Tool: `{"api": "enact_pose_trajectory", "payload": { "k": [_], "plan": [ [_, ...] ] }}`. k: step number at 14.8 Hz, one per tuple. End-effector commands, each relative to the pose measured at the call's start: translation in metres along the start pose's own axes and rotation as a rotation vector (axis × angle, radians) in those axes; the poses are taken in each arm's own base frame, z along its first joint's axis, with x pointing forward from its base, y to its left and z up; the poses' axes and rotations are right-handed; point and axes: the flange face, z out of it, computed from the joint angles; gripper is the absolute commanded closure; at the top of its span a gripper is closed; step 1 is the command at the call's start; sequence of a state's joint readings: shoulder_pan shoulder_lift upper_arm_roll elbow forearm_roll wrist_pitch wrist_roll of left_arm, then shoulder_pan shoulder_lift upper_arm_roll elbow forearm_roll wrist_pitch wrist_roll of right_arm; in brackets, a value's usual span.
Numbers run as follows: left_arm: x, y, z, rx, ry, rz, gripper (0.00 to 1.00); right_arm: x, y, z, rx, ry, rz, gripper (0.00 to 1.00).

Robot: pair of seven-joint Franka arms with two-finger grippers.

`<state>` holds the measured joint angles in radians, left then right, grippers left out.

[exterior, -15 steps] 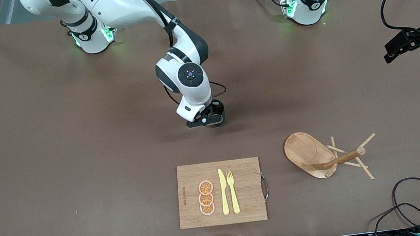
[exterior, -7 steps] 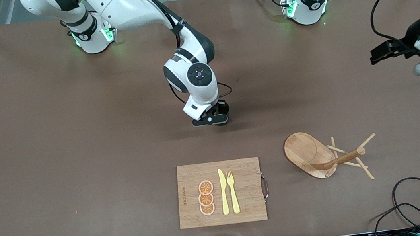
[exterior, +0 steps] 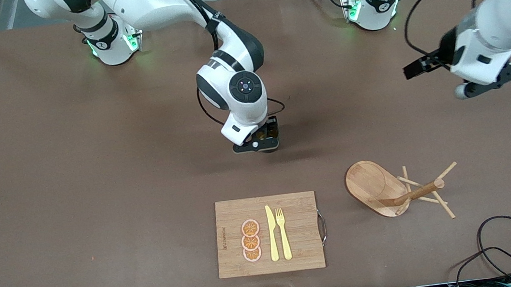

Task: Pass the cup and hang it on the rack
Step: 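Carry the teal mug with the right gripper toward the table middle, then set the mug down and open the right gripper while the left gripper approaches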

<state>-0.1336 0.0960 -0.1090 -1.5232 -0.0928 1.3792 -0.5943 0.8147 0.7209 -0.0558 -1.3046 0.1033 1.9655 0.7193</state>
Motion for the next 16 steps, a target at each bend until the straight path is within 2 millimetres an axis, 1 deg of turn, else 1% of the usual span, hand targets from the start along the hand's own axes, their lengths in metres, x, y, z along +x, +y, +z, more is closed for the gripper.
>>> {"api": "enact_pose_trajectory", "payload": {
  "k": [1, 2, 3, 4, 5, 7, 8, 9, 11, 12, 14, 15, 16],
  "plan": [
    [-0.017, 0.027, -0.004, -0.01, 0.021, -0.094, 0.0, 0.022, 0.058, -0.05, -0.004, -0.048, 0.072, 0.0],
    [-0.023, 0.036, -0.002, -0.012, 0.017, -0.114, 0.0, 0.037, 0.091, -0.069, -0.003, -0.06, 0.114, 0.0],
    [-0.029, 0.049, 0.004, -0.005, 0.008, -0.144, 0.0, 0.048, 0.122, -0.087, -0.008, -0.077, 0.125, 0.0],
    [-0.038, 0.063, 0.007, -0.001, 0.005, -0.177, 0.0, 0.051, 0.145, -0.102, -0.016, -0.093, 0.083, 0.0],
    [-0.044, 0.078, 0.011, -0.003, 0.008, -0.222, 0.0, 0.059, 0.183, -0.113, -0.023, -0.114, 0.066, 0.0],
    [-0.062, 0.116, 0.019, -0.006, 0.03, -0.293, 0.0, 0.066, 0.252, -0.128, -0.019, -0.118, 0.066, 0.0],
    [-0.07, 0.138, 0.027, -0.012, 0.046, -0.348, 0.0, 0.067, 0.288, -0.133, -0.05, -0.106, 0.038, 0.0],
    [-0.082, 0.163, 0.034, -0.014, 0.076, -0.385, 0.0, 0.067, 0.319, -0.137, -0.078, -0.098, 0.003, 0.0],
    [-0.105, 0.21, 0.063, 0.036, 0.186, -0.43, 0.0, 0.069, 0.389, -0.148, -0.067, -0.096, -0.008, 0.0],
    [-0.12, 0.234, 0.083, 0.075, 0.246, -0.434, 0.0, 0.067, 0.417, -0.154, -0.058, -0.094, -0.011, 0.0],
    [-0.15, 0.278, 0.126, 0.109, 0.368, -0.457, 0.0, 0.06, 0.466, -0.166, -0.042, -0.084, 0.005, 0.0],
    [-0.164, 0.3, 0.148, 0.097, 0.432, -0.475, 0.0, 0.056, 0.486, -0.171, -0.035, -0.071, 0.032, 0.0],
    [-0.175, 0.316, 0.169, 0.091, 0.497, -0.477, 0.0, 0.05, 0.501, -0.174, -0.031, -0.063, 0.055, 0.0]
  ]
}}
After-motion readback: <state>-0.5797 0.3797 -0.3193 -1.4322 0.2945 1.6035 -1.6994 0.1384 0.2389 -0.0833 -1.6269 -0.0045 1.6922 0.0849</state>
